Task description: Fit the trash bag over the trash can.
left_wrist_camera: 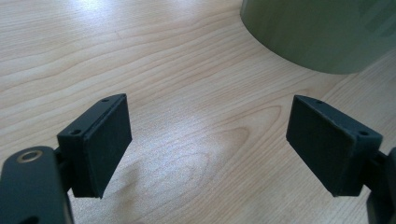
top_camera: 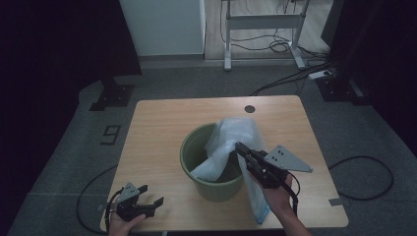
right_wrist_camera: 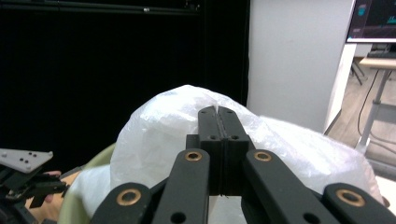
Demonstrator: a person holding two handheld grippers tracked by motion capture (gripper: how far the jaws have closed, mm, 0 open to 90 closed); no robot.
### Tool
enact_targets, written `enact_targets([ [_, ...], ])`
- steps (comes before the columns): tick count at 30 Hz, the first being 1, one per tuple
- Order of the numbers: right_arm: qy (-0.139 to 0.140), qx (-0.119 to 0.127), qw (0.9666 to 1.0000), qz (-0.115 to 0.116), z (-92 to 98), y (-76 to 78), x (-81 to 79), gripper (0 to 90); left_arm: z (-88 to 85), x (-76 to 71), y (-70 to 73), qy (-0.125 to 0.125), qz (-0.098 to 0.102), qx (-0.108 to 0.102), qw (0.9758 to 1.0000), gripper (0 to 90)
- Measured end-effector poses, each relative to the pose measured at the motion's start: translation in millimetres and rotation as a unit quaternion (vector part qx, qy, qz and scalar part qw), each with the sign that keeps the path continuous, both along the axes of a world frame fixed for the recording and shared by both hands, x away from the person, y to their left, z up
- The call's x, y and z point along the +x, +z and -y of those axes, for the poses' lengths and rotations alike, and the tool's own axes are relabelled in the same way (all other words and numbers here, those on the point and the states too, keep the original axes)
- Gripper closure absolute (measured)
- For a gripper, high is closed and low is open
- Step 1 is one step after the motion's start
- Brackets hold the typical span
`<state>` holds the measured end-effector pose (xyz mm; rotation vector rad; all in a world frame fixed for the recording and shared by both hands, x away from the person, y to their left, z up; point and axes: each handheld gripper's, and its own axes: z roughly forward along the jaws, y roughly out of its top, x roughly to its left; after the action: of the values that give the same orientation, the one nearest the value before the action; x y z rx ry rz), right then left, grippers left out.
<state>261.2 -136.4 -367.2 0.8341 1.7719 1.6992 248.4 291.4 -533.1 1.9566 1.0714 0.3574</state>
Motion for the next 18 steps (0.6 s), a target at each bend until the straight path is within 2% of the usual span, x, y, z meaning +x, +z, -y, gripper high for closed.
enact_targets([
  [6, 0.007, -0.012, 0.9997, -0.021, -3.3, -17.7, 0.0, 88.7, 1.0, 0.3, -0.9, -0.001, -0.002, 0.002, 1.0000, 13.9],
  [14, 0.017, -0.013, 0.9988, -0.044, -6.2, -36.9, -1.5, 88.3, 1.1, 0.0, -1.1, -0.002, -0.003, 0.003, 1.0000, 13.9],
  [16, 0.022, -0.008, 0.9987, -0.045, -4.6, -37.9, -1.9, 83.5, 1.2, -0.2, -1.2, -0.002, -0.003, 0.004, 1.0000, 13.9],
  [18, 0.034, 0.001, 0.9984, -0.045, -1.0, -35.9, -3.2, 72.6, 0.9, -0.1, -1.3, -0.002, -0.003, 0.004, 1.0000, 13.9],
])
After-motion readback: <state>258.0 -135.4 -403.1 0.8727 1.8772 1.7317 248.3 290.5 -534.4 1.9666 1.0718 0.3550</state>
